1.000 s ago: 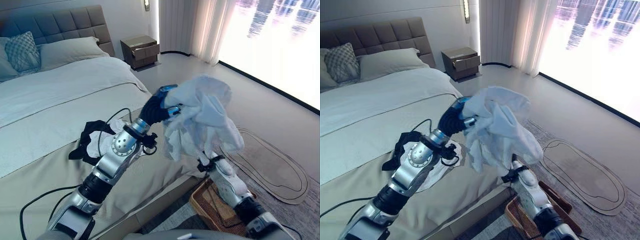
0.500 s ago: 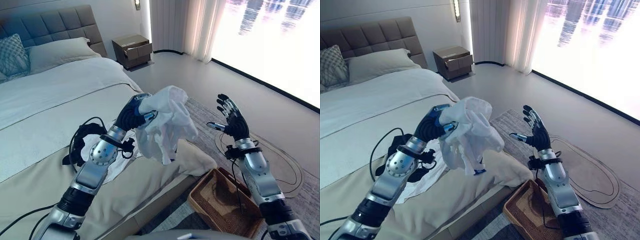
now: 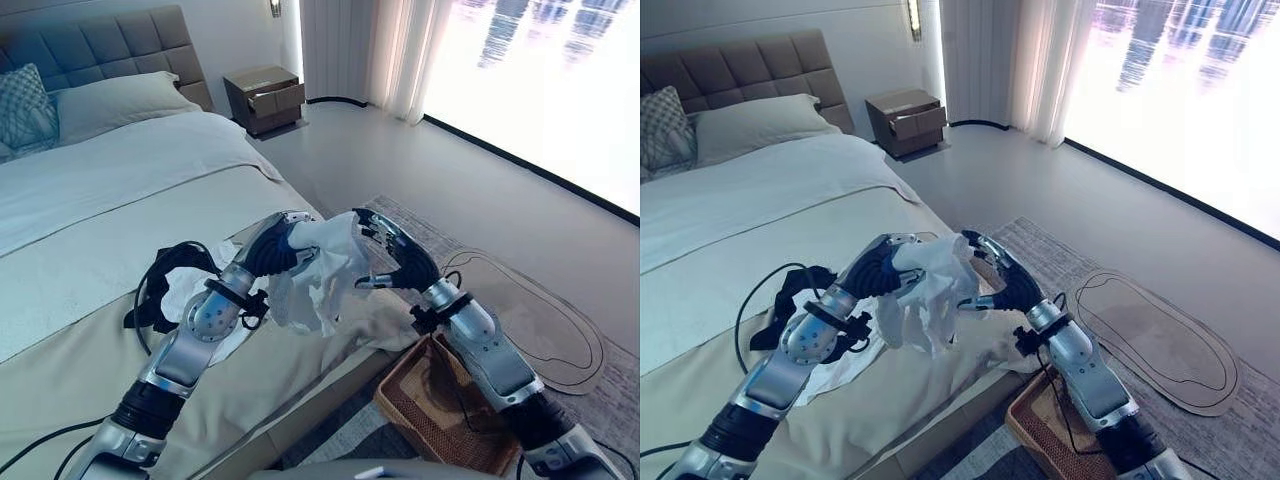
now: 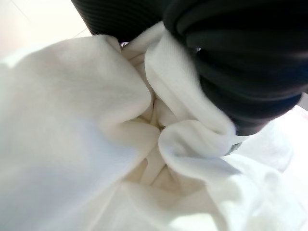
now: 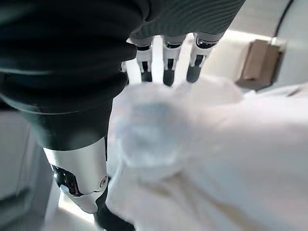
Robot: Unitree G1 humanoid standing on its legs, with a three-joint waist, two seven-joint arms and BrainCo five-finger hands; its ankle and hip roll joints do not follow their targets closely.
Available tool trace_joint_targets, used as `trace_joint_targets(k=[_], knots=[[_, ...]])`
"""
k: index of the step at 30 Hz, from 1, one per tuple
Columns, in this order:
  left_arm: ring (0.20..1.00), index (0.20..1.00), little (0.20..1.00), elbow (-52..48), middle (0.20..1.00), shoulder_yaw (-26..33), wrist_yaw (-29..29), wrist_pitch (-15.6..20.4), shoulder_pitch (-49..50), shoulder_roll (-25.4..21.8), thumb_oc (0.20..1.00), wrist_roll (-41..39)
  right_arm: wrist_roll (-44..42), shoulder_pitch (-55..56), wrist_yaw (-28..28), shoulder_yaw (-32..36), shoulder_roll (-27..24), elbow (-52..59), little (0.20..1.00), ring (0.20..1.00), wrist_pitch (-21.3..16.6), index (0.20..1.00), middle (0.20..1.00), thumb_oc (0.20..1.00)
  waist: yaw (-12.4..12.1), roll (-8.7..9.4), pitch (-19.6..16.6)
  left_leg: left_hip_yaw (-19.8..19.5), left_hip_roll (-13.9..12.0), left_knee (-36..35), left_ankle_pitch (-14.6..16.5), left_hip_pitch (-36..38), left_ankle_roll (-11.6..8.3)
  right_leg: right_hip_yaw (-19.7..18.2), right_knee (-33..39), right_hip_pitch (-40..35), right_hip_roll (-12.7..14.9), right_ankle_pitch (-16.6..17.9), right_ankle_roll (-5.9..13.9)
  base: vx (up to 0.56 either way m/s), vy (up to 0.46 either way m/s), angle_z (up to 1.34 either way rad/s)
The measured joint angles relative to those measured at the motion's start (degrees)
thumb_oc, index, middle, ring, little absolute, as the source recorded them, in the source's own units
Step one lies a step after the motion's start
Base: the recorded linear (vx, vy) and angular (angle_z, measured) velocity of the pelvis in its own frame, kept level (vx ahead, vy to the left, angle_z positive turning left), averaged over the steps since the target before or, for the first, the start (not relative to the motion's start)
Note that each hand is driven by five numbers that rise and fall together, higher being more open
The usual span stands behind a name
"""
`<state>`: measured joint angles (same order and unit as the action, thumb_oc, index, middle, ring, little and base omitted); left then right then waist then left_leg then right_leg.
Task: Pick up clothes into the bucket
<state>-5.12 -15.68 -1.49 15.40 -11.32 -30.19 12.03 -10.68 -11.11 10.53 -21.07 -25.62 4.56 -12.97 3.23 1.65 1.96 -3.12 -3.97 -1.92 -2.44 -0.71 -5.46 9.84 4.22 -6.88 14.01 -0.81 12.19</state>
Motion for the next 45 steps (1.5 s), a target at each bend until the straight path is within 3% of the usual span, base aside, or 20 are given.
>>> trace_joint_targets(k=[8,18,28,43,44,45], knots=[[0.2,0.2,0.2,-1.03,0.2,1.54,-0.02,-0.1,0.01,-0.01,0.2,0.25,7.69,-0.28,3.91,-1.19,-4.61,1.74,1.0,1.0,1.07,1.0,1.0,1.0,-0.94,0.69,0.5,0.03,0.0,-0.27,0.0,0.01,0.0,0.03,0.17,-0.08,0.0,0.0,0.0,0.0,0.0,0.0],[0.2,0.2,0.2,-7.24,0.2,1.51,-0.13,-1.49,0.01,2.1,0.2,-10.45,21.26,-0.27,-2.58,-1.53,-0.5,-5.02,1.0,1.0,1.44,1.0,1.0,1.0,-0.89,1.06,1.3,0.06,0.1,-0.3,0.0,0.04,0.0,0.04,0.2,-0.09,0.1,-0.01,0.01,0.0,0.0,0.0],[0.2,0.2,0.2,-8.87,0.2,0.92,-0.03,-1.56,-0.04,5.02,0.2,-20.28,18.95,-0.54,-5.1,-3.65,3.54,-9.14,1.0,1.0,2.18,1.0,1.0,1.0,-0.95,0.74,1.54,-0.01,0.1,-0.22,0.0,0.04,0.0,0.09,0.21,-0.2,0.09,-0.01,0.01,0.0,0.0,0.0],[0.2,0.2,0.2,-9.48,0.2,-1.42,0.5,-1.58,-0.26,5.47,0.2,-23.26,7.18,-2.86,-5.94,-7.27,5.34,-9.77,1.0,1.0,2.8,1.0,1.0,1.0,-1.09,-0.03,2.06,-0.07,0.12,-0.24,0.0,0.03,0.0,0.15,0.31,-0.31,0.1,-0.02,0.02,0.0,0.0,0.0],[0.2,0.2,0.2,-9.48,0.2,-1.58,0.49,-1.58,-0.26,5.5,0.2,-24.33,5.71,-2.92,-5.62,-7.95,5.33,-9.78,0.445,0.445,2.8,0.445,0.445,0.445,-1.1,-0.2,2.18,-0.08,0.13,-0.22,0.0,0.03,0.0,0.16,0.31,-0.33,0.1,-0.02,0.02,0.0,0.0,0.0],[0.2,0.2,0.2,-9.48,0.2,-1.61,0.48,-1.58,-0.25,5.5,0.2,-24.64,4.75,-2.92,-5.42,-8.24,5.39,-9.81,0.2,0.2,2.8,0.2,0.2,0.2,-1.1,-0.28,2.23,-0.09,0.13,-0.21,0.0,0.03,0.0,0.16,0.31,-0.34,0.09,-0.02,0.02,0.0,0.0,0.0]])
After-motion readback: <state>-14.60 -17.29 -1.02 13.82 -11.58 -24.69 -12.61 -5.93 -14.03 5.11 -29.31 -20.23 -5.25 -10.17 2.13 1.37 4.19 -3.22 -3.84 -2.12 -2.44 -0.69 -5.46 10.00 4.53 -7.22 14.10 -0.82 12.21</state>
